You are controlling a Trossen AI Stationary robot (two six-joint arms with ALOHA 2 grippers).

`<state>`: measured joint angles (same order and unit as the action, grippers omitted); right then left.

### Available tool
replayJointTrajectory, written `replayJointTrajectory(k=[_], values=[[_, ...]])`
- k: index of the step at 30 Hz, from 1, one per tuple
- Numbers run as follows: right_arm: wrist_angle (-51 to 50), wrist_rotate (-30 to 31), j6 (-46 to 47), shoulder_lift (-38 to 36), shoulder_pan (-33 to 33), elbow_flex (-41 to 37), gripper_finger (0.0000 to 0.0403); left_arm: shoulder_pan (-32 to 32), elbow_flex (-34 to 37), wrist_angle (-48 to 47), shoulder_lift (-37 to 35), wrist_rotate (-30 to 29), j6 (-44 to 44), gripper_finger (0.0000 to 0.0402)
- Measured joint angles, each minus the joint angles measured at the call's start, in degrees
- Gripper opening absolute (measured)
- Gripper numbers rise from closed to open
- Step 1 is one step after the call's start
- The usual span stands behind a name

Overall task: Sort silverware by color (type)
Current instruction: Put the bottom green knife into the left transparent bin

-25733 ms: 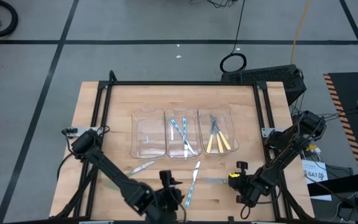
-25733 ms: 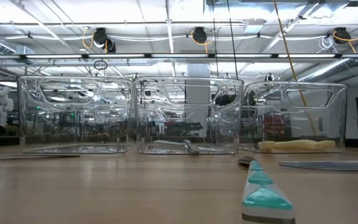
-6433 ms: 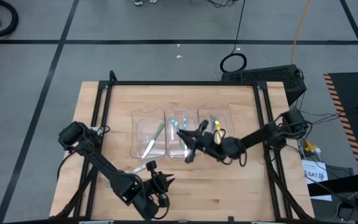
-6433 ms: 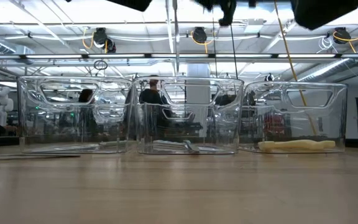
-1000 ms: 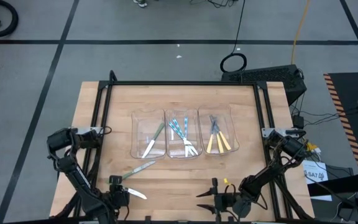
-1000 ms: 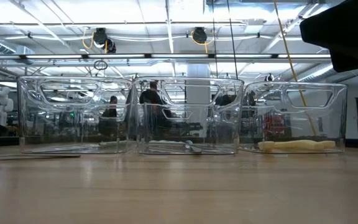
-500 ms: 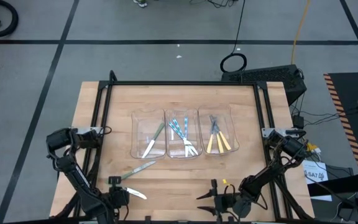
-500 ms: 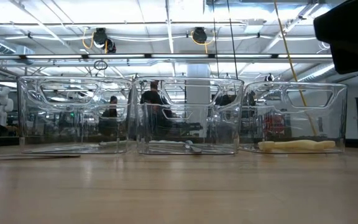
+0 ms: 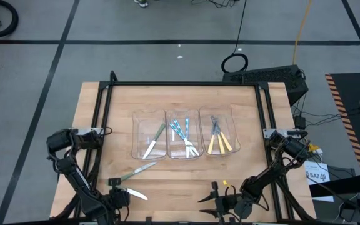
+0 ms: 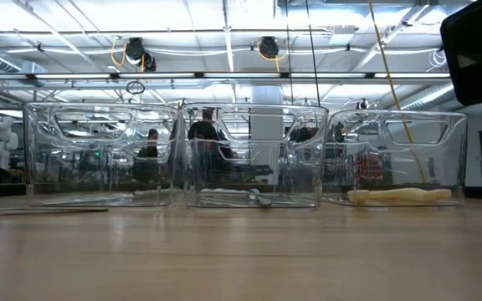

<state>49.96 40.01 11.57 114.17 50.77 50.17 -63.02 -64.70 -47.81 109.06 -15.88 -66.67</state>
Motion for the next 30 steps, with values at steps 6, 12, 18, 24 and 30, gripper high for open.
replayJointTrajectory(k=[6,12,18,24,30], values=[[-0.1,0.2,0.4,0.0,0.2,0.0,0.0155,0.0,-2.9,-6.7,0.5,-1.3,0.4,0.0067],[-0.1,0.2,1.3,0.0,0.2,0.0,0.0155,0.9,-3.1,-10.1,0.3,-1.2,2.7,0.0109],[-0.2,0.2,1.2,0.0,0.3,0.0,0.0155,1.9,-3.2,-10.0,-2.0,-1.0,5.7,0.0149],[-0.5,0.2,1.3,0.0,0.3,0.0,0.0155,2.0,-1.0,-14.7,-2.6,3.5,9.7,0.0152],[-0.5,0.2,1.3,0.0,0.3,0.0,0.0155,2.9,2.3,-8.7,-2.9,5.4,12.1,0.0152]])
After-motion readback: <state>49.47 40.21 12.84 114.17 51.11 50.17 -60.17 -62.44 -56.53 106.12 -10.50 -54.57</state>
